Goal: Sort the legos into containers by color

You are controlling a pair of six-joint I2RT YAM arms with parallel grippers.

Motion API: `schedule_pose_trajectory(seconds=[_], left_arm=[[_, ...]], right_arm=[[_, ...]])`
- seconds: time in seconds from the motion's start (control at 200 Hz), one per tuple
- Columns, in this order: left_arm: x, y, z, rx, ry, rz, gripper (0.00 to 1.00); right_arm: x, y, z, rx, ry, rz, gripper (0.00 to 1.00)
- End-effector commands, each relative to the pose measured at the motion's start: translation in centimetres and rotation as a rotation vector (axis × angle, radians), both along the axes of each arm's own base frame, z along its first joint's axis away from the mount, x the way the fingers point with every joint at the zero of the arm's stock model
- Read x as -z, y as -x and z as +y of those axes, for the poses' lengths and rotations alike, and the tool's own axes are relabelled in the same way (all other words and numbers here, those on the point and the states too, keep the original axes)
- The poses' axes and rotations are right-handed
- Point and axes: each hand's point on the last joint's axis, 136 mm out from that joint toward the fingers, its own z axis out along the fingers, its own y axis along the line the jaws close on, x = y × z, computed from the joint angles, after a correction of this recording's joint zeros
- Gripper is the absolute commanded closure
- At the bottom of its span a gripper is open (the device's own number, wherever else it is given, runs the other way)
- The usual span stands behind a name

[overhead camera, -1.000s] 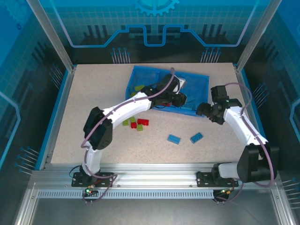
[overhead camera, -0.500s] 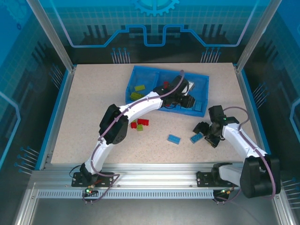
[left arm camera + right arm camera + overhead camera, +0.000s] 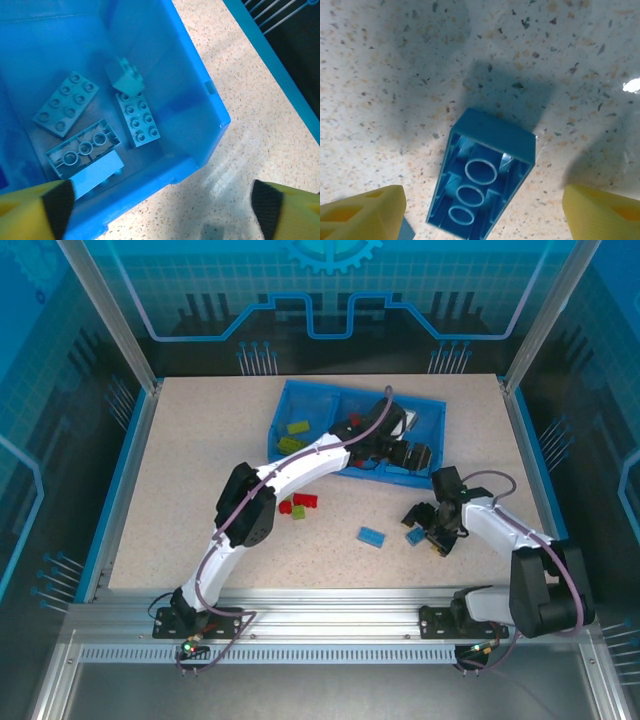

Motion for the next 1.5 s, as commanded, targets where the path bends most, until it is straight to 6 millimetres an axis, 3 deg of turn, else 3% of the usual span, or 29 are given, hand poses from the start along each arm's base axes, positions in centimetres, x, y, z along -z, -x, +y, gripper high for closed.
schedule_pose_trajectory(seconds=[0.0, 0.175, 0.33, 0.48, 0.65, 0.67, 0.78, 0.92, 1.05, 1.22, 1.496], left_arm=[[-3.4, 1.1, 1.8, -0.045, 0.029, -0.022, 0.01], [-4.6, 2.7, 5.1, -0.082, 0.0, -0.076, 0.01], [-2.8, 4.3, 8.2, -0.102, -0.081, -0.082, 0.01], [-1.0, 5.8, 10.1, -0.11, -0.127, -0.063, 0.01], [1.2, 7.2, 11.8, -0.107, -0.186, -0.038, 0.01], [1.6, 7.3, 12.0, -0.107, -0.197, -0.032, 0.01], [3.7, 8.5, 13.2, -0.117, -0.252, 0.021, 0.01], [5.5, 10.5, 13.3, -0.097, -0.289, 0.062, 0.01], [6.5, 12.1, 12.8, -0.088, -0.315, 0.088, 0.01], [8.1, 14.1, 11.9, -0.073, -0.395, 0.125, 0.01], [10.3, 17.3, 9.7, -0.024, -0.473, 0.177, 0.01]], right_arm=[[0.0, -0.9, -0.1, 0.002, 0.03, -0.01, 0.22], [0.6, -1.4, -0.6, -0.033, 0.074, 0.01, 0.44], [0.4, -1.9, -0.7, -0.063, 0.093, -0.007, 0.61], [-1.5, -2.9, 0.0, -0.118, 0.115, -0.063, 0.68], [-5.9, -4.9, 0.4, -0.165, 0.138, -0.174, 0.69], [-7.3, -5.9, 0.5, -0.163, 0.138, -0.214, 0.69], [-10.9, -8.4, 0.5, -0.186, 0.144, -0.307, 0.68], [-13.4, -12.5, 0.4, -0.251, 0.171, -0.356, 0.67], [-13.4, -16.2, 0.0, -0.291, 0.222, -0.344, 0.65], [-11.6, -20.2, -0.5, -0.318, 0.257, -0.279, 0.63], [-10.0, -22.5, -0.5, -0.339, 0.285, -0.237, 0.39]])
